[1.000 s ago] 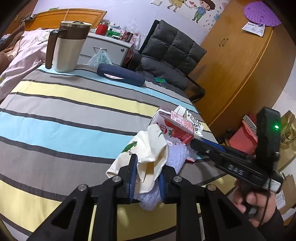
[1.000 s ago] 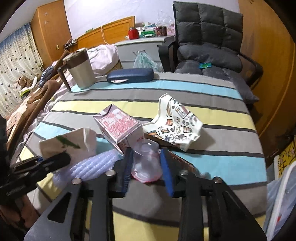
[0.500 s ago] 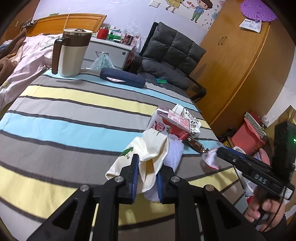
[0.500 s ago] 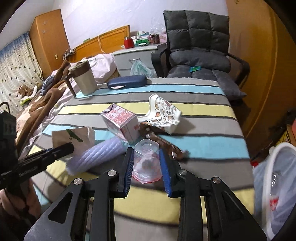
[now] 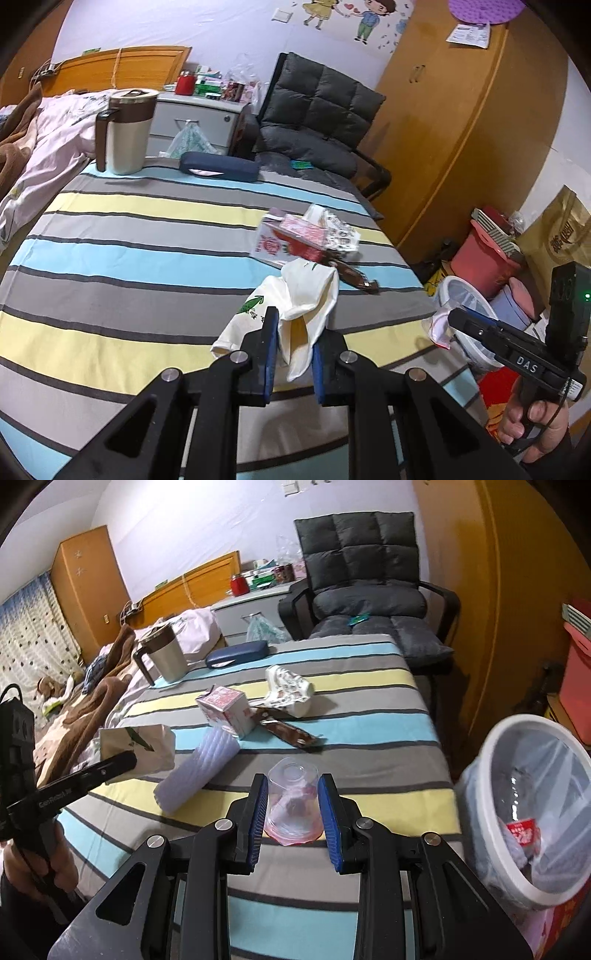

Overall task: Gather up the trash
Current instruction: 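Carry the paper bag and clear cup over the wastebasket with both grippers, then open both grippers to drop the bag and cup into the wastebasket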

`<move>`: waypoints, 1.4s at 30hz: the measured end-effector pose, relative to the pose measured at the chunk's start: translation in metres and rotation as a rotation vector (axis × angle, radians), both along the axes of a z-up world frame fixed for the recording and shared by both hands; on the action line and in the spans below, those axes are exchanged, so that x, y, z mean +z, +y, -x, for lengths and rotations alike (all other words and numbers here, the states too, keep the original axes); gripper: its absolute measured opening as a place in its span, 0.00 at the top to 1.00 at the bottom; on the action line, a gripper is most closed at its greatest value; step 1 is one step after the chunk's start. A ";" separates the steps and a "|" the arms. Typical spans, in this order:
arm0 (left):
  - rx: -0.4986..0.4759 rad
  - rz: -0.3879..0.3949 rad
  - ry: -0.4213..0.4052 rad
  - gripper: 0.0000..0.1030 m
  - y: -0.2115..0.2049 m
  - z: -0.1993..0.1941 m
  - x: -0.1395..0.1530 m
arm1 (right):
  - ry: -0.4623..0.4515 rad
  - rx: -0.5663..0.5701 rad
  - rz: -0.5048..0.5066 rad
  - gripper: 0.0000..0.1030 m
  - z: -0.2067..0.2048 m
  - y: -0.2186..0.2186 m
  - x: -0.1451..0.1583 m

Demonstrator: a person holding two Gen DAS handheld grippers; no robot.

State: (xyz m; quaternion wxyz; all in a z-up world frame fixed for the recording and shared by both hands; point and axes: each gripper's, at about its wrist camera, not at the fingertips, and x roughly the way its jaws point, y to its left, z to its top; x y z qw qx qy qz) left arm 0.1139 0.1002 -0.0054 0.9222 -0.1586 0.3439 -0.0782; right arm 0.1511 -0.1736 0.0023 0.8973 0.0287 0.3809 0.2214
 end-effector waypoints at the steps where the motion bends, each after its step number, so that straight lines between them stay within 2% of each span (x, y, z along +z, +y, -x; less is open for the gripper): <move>1: -0.009 0.001 -0.001 0.84 -0.004 0.000 0.001 | 0.000 -0.008 -0.003 0.70 0.001 -0.003 -0.001; 16: -0.181 0.019 0.014 0.84 -0.083 -0.022 0.003 | -0.006 -0.176 -0.027 0.70 0.004 -0.074 -0.005; 29: -0.380 0.032 0.018 0.84 -0.182 -0.056 0.009 | 0.000 -0.361 -0.032 0.70 0.013 -0.150 -0.014; 36: -0.494 0.045 0.052 0.84 -0.241 -0.073 0.001 | 0.024 -0.419 -0.025 0.70 0.014 -0.177 -0.021; 42: -0.554 0.048 0.075 0.84 -0.274 -0.082 -0.005 | 0.053 -0.443 -0.053 0.69 0.013 -0.191 -0.030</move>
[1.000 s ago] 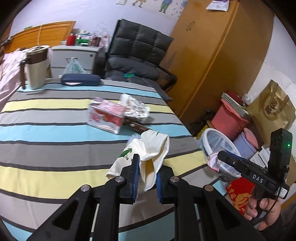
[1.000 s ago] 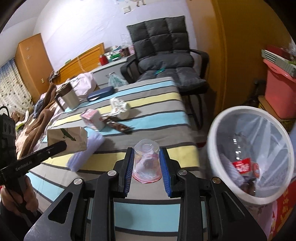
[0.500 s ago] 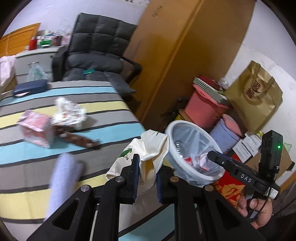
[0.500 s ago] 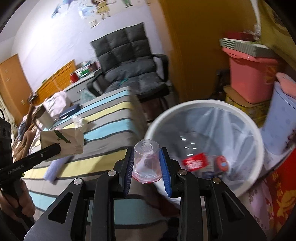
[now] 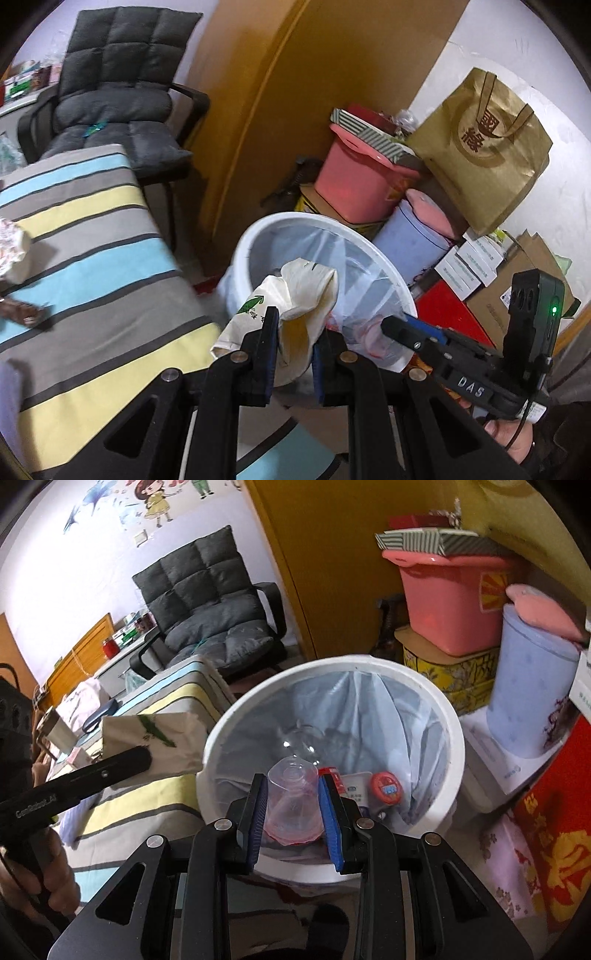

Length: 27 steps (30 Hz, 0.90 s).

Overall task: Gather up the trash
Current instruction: 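Open both grippers to drop the bag and cup into the wastebasket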

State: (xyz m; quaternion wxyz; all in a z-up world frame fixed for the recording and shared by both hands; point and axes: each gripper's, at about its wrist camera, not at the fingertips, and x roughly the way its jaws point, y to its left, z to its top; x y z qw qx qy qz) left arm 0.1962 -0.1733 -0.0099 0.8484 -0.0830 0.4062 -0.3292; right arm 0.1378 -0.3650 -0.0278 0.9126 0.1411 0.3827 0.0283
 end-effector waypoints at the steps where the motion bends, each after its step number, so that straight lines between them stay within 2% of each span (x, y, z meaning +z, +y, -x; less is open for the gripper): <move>1: -0.006 0.001 0.005 0.84 -0.005 -0.002 -0.001 | 0.006 -0.005 -0.001 0.69 -0.001 -0.002 -0.002; 5: -0.024 0.005 0.028 0.82 -0.016 -0.010 -0.006 | 0.004 -0.011 0.004 0.69 -0.002 -0.005 -0.004; 7: -0.024 -0.005 0.041 0.79 -0.020 -0.012 -0.009 | -0.004 -0.016 0.010 0.61 -0.002 -0.005 -0.003; 8: -0.031 -0.002 0.042 0.76 -0.021 -0.012 -0.010 | -0.010 -0.015 0.008 0.49 -0.001 -0.005 -0.003; 9: -0.033 0.000 0.040 0.71 -0.021 -0.011 -0.010 | -0.014 -0.013 0.005 0.42 -0.001 -0.005 -0.002; 11: -0.028 -0.001 0.034 0.63 -0.019 -0.009 -0.010 | -0.017 -0.009 0.011 0.42 -0.001 -0.005 -0.001; 18: -0.001 0.014 0.016 0.63 -0.002 -0.004 -0.001 | -0.038 -0.003 0.016 0.42 0.004 0.001 0.008; 27: 0.093 -0.004 -0.021 0.63 0.036 0.015 0.008 | -0.068 0.044 0.009 0.42 0.014 0.022 0.018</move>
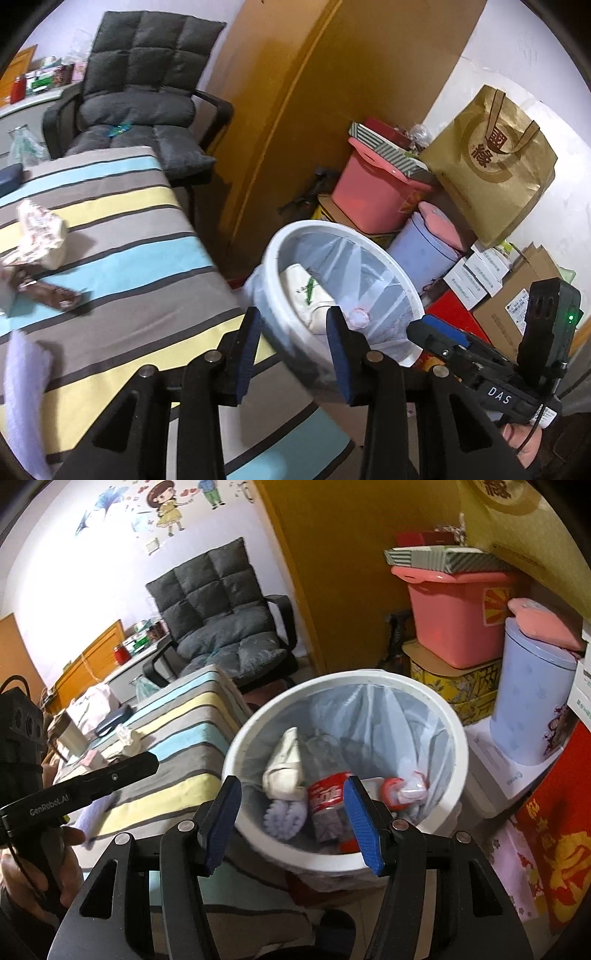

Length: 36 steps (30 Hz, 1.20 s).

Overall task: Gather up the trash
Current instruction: 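Open both grippers to drop the bag and cup into the wastebasket, then reach the left gripper back to the table and grasp the white foam sleeve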

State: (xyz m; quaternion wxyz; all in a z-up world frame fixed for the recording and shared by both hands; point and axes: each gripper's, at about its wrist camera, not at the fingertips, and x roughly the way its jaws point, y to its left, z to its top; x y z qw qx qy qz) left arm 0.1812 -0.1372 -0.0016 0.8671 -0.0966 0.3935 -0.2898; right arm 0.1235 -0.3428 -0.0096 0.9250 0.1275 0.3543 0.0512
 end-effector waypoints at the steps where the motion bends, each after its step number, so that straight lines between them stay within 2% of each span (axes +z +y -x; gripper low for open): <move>1: 0.014 -0.006 -0.004 0.63 0.004 0.003 0.001 | -0.003 0.008 0.004 0.42 0.001 0.004 0.001; 10: 0.091 -0.047 -0.047 0.63 0.043 0.028 0.002 | -0.024 0.099 0.016 0.42 0.007 0.039 0.006; 18: 0.194 -0.085 -0.052 0.63 0.083 0.049 -0.005 | -0.023 0.199 0.045 0.42 0.009 0.074 0.006; 30: 0.308 -0.147 -0.079 0.63 0.132 0.064 -0.005 | -0.025 0.285 0.063 0.42 0.010 0.104 0.005; 31: 0.313 -0.152 -0.076 0.62 0.134 0.064 -0.006 | -0.020 0.292 0.067 0.42 0.010 0.106 0.005; 33: 0.331 -0.165 -0.073 0.50 0.139 0.062 -0.008 | -0.007 0.314 0.080 0.42 0.010 0.112 0.004; 36: 0.346 -0.182 -0.073 0.48 0.144 0.059 -0.011 | 0.005 0.341 0.088 0.42 0.010 0.119 0.003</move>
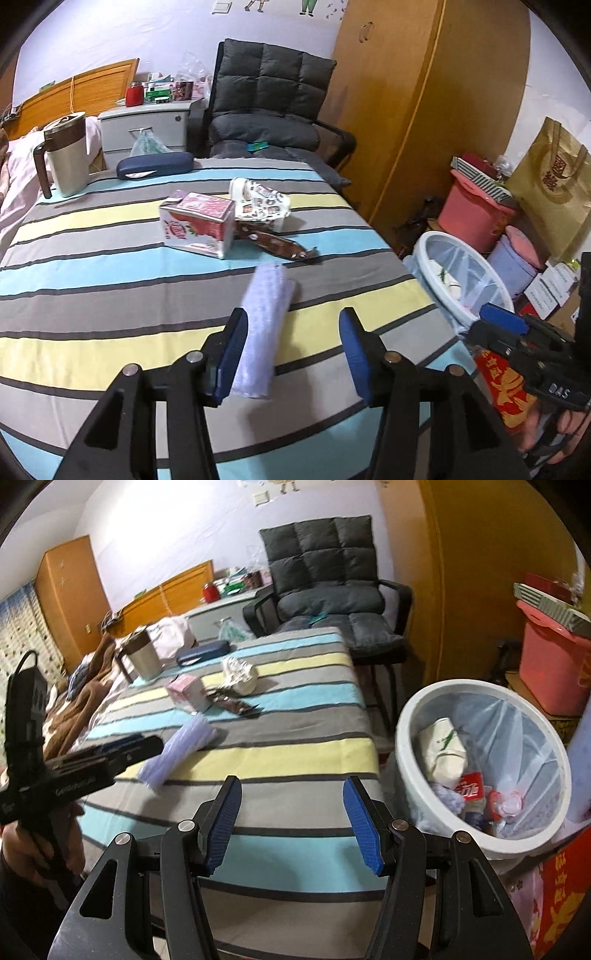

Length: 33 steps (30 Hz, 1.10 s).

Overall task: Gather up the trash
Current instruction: 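Reach the left gripper back to the table and grasp the white foam sleeve, then reach the right gripper to the brown wrapper and grasp it while the left holds the sleeve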

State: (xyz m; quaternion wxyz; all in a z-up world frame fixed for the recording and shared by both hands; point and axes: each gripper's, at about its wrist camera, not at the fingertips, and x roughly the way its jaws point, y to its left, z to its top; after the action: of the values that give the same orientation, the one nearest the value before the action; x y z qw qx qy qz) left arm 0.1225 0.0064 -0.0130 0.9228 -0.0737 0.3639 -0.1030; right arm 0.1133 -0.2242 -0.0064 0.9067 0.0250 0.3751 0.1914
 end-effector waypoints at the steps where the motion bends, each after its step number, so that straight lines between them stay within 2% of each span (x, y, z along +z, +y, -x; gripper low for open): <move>1: 0.006 -0.008 0.001 0.48 0.001 -0.001 -0.001 | 0.005 0.003 0.004 0.42 0.000 0.001 0.000; 7: 0.027 -0.045 0.039 0.48 0.002 -0.015 -0.018 | 0.024 0.000 0.002 0.42 -0.002 -0.001 0.000; 10: 0.035 -0.053 0.084 0.48 0.003 -0.021 -0.029 | 0.027 -0.004 0.000 0.42 -0.003 -0.001 0.000; 11: 0.034 -0.047 0.101 0.52 0.003 -0.023 -0.033 | 0.028 -0.004 0.001 0.42 -0.003 0.000 0.000; 12: 0.031 -0.038 0.117 0.63 0.004 -0.023 -0.036 | 0.027 -0.002 0.000 0.42 -0.003 0.000 0.000; 14: 0.033 -0.024 0.130 0.68 0.005 -0.021 -0.039 | 0.027 0.000 -0.001 0.42 -0.005 0.001 0.001; 21: 0.062 -0.011 0.069 0.70 0.015 -0.006 -0.022 | 0.016 0.032 0.004 0.42 -0.013 0.014 0.002; 27: 0.149 -0.014 0.013 0.71 0.038 0.002 -0.007 | 0.012 0.083 0.022 0.44 -0.025 0.036 0.003; 33: 0.225 -0.028 0.003 0.71 0.064 0.003 -0.007 | 0.009 0.127 0.040 0.44 -0.041 0.056 0.004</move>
State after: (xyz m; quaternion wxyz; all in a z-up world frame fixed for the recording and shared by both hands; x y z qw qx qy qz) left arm 0.1197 0.0700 -0.0204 0.9289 -0.1013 0.3561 0.0062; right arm 0.1545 -0.1687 -0.0029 0.8913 -0.0159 0.3839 0.2407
